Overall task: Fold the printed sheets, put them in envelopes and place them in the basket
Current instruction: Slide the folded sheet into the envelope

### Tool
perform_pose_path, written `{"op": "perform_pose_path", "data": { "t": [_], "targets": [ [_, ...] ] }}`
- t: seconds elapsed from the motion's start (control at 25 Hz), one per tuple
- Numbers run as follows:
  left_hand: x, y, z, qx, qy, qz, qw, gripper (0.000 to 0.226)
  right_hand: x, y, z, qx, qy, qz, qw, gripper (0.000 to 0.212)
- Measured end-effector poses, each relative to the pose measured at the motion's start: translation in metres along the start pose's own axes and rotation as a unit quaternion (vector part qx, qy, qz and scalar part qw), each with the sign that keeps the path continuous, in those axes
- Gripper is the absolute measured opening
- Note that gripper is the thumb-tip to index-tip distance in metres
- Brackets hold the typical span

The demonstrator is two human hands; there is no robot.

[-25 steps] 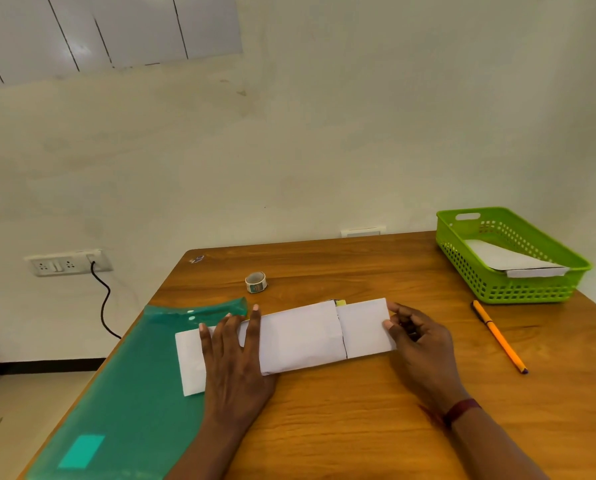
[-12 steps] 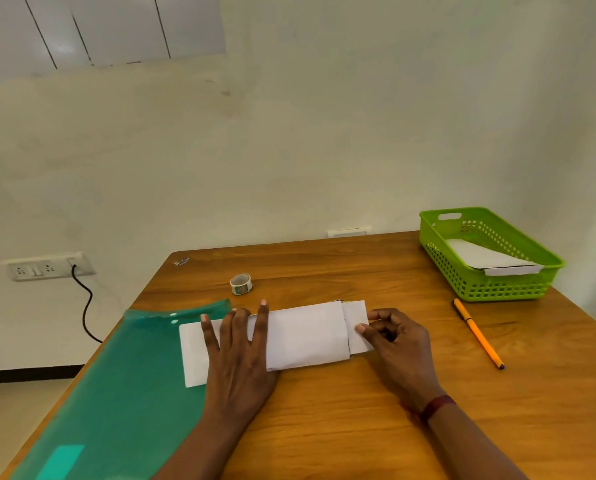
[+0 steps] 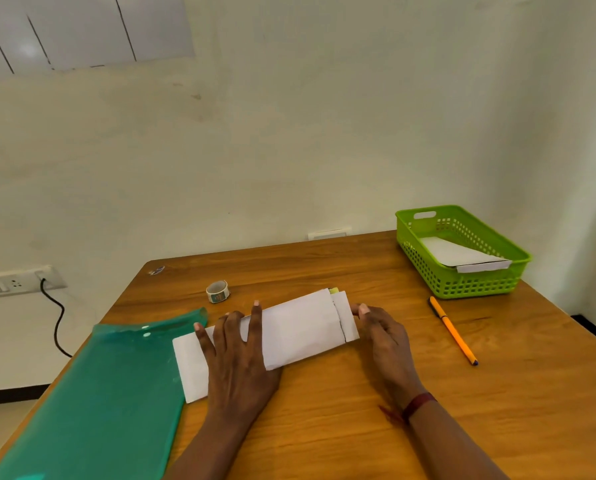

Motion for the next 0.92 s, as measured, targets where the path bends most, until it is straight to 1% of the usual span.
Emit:
{"op": "perform_pose_path", "data": {
  "t": [0.08, 0.12, 0.28, 0.4, 0.48, 0.64, 0.8, 0.92],
  "targets": [
    [0.000, 0.000, 0.001, -0.002, 0.000, 0.000, 1.000, 0.109, 0.002, 0.000, 0.001, 0.004, -0.001, -0.012, 1.000, 0.019],
    [0.000, -0.001, 0.000, -0.005, 0.000, 0.001, 1.000, 0.109, 0.003, 0.000, 0.003, 0.007, -0.007, -0.018, 1.000, 0.016],
    [-0.002, -0.004, -0.003, -0.019, -0.011, -0.007, 1.000, 0.109, 0.002, -0.001, 0.006, 0.007, -0.063, -0.051, 0.997, 0.024],
    [-0.002, -0.005, -0.006, -0.022, -0.015, -0.015, 1.000, 0.110, 0.007, -0.007, 0.012, -0.006, -0.140, -0.093, 0.986, 0.043],
    [-0.001, -0.006, -0.006, -0.020, -0.016, -0.020, 0.999, 0.111, 0.013, -0.012, 0.015, -0.020, -0.179, -0.121, 0.976, 0.046],
    [0.001, -0.007, -0.007, -0.016, -0.021, -0.030, 0.999, 0.111, 0.017, -0.017, 0.015, -0.035, -0.183, -0.149, 0.971, 0.047],
    [0.000, -0.007, -0.007, -0.021, -0.028, -0.031, 0.999, 0.112, 0.016, -0.017, 0.014, -0.036, -0.167, -0.148, 0.974, 0.047],
    [0.002, -0.007, -0.006, -0.020, -0.029, -0.033, 0.999, 0.114, 0.015, -0.017, 0.014, -0.040, -0.176, -0.155, 0.971, 0.048]
  ]
}}
Point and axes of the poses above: each hand's wrist, its own y-axis towards the middle knuckle, its own z-axis out of the palm, x = y × z, the point moved 8 cm from there along y, towards the middle knuckle, and after that the axes turned 12 degrees about z, right-handed, at the moved point
